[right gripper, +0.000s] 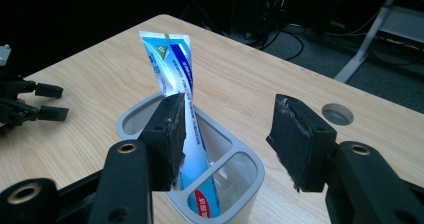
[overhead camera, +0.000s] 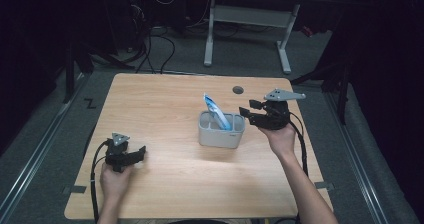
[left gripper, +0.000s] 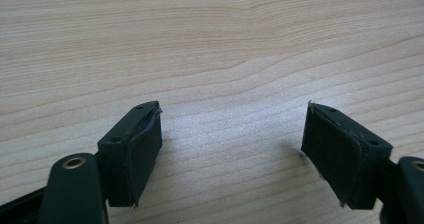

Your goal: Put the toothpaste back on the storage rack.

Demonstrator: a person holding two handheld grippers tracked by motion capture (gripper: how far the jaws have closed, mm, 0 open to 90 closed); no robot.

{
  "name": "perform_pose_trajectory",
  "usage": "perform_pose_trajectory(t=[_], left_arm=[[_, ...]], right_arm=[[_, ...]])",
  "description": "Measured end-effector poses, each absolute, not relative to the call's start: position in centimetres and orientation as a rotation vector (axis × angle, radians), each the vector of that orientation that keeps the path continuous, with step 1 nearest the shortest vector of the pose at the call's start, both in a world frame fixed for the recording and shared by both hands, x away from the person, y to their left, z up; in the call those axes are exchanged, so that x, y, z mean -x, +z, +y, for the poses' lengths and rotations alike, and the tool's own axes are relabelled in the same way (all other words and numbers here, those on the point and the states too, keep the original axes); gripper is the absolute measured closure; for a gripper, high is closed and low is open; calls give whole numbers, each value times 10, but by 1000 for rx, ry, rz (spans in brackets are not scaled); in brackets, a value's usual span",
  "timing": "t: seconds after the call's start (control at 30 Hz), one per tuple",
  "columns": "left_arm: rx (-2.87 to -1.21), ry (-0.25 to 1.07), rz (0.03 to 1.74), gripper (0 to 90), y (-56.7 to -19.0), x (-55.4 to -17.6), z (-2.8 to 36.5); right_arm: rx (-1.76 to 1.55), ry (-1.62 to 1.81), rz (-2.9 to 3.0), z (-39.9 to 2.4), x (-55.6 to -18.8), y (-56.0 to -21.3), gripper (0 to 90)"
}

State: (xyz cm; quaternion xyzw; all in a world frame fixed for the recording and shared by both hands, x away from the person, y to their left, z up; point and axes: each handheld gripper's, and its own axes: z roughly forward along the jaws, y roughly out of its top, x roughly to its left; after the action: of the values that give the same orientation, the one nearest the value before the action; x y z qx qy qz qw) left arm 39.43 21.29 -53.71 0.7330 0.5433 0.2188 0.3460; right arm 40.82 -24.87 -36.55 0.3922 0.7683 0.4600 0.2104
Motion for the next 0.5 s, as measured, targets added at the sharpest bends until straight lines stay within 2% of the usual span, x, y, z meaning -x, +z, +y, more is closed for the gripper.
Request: perform_pose_trajectory(t=[0.5], left_arm=[[-1904, 568, 1410, 244, -537, -394, 213]], right_arm=[[-1143, 1295, 2080, -272, -396, -368, 486]])
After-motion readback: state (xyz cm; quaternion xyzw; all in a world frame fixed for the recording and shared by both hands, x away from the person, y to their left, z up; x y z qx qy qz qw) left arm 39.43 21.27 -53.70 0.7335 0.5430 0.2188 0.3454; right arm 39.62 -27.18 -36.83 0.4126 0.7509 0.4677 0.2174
